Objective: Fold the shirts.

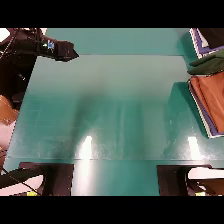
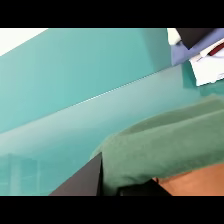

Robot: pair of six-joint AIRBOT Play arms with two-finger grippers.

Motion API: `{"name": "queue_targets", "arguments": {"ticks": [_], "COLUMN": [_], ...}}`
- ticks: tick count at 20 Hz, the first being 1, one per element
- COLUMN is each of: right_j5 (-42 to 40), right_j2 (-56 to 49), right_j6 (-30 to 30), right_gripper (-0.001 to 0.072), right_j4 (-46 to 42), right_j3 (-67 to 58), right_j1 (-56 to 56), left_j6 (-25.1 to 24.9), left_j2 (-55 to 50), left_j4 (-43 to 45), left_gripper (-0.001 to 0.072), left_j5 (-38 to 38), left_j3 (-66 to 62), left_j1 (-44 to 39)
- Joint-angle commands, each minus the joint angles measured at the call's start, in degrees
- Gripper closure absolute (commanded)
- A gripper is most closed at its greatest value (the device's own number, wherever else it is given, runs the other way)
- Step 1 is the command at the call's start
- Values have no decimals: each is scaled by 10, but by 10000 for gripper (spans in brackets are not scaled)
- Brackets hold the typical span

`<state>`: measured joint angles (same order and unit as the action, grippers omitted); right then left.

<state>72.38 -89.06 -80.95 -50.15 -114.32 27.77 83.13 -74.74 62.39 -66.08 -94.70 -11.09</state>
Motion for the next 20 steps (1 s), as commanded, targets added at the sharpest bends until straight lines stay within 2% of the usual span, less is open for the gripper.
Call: {"name": "queue_targets", "arguments": {"ticks": [1,9,14,15,17,18,20], "right_j5": [18,71,71,71,68,67,66], "right_j2": [54,193,268,274,277,277,278], "right_j6": [-11,-17,-17,-17,-17,-17,-17], "right_gripper": [693,692,687,633,244,81,75], "right_j4": [-53,-151,-205,-205,-205,-204,-178], "right_j3": [48,276,450,476,511,522,515], "right_j1": [2,121,210,226,251,263,273], "left_j6": [-1,-11,-22,-26,-26,-26,-26], "left_j2": [0,0,0,0,0,0,0], "left_j4": [1,2,2,2,2,2,2], "left_gripper": [682,682,682,682,682,682,682], "left_j5": [0,-6,-7,-9,-10,-10,-10], "left_j3": [0,0,0,0,0,0,0], "left_j1": [0,0,0,0,0,0,0]}}
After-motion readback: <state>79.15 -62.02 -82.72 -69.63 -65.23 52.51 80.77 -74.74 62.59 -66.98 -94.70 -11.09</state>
